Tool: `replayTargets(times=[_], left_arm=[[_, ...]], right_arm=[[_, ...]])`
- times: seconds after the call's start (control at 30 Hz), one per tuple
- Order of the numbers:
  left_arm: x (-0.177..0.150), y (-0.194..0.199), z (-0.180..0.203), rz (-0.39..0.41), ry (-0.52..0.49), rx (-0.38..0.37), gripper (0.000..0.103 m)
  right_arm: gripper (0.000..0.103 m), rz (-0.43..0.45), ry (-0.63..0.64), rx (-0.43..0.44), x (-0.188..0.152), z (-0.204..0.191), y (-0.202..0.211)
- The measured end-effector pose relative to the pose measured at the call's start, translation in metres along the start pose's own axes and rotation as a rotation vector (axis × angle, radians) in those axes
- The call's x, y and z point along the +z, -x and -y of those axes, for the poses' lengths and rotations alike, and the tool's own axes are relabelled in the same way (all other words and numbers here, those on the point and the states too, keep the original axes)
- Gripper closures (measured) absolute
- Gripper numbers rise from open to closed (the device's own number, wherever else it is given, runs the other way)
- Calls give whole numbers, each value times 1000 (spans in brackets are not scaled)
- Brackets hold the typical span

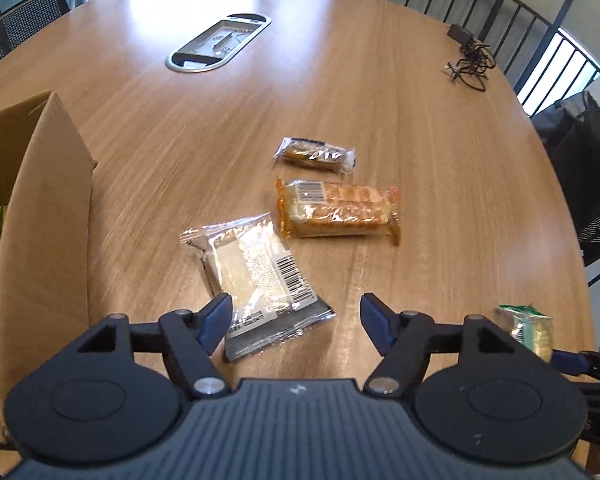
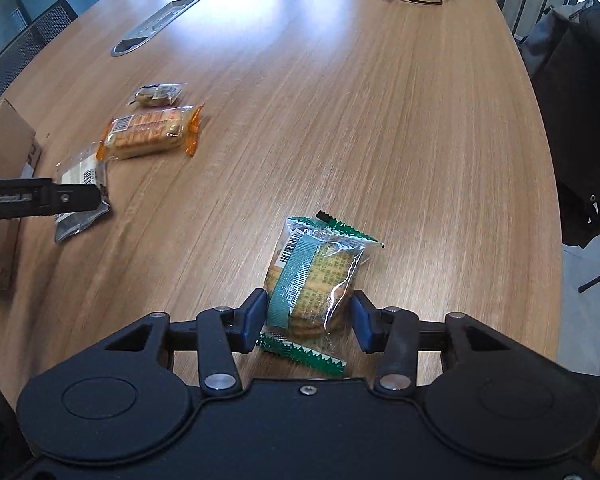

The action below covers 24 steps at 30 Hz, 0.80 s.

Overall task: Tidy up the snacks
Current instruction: 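Carry the bread pack and cookie pack over the cardboard box with both grippers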

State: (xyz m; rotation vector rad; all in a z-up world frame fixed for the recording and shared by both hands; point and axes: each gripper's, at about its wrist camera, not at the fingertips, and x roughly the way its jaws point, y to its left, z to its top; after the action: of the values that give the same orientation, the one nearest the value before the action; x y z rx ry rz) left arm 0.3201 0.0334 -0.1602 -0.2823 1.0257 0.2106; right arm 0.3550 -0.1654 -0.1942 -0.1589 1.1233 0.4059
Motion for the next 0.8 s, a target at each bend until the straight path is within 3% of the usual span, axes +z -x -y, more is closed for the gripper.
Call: replayTargets(times=[0.2,0.5,0.63,0.7,0.8], left_arm=[[0,-10,0,3,-16,34,23],[3,-22,-13,-17,9,48,22],[4,-22,-19,14,30,43,23],[4,-22,-18,19,31,43,26],[4,-18,-17,14,45,46,41]], right_arm=[[59,13,2,10,0,3,11],[59,29,-29,5,-1,15,17],[59,25,-34,5,-4,17,16],[59,27,-34,5,-5,18,18],[59,32,-34,8,-4,18,22]])
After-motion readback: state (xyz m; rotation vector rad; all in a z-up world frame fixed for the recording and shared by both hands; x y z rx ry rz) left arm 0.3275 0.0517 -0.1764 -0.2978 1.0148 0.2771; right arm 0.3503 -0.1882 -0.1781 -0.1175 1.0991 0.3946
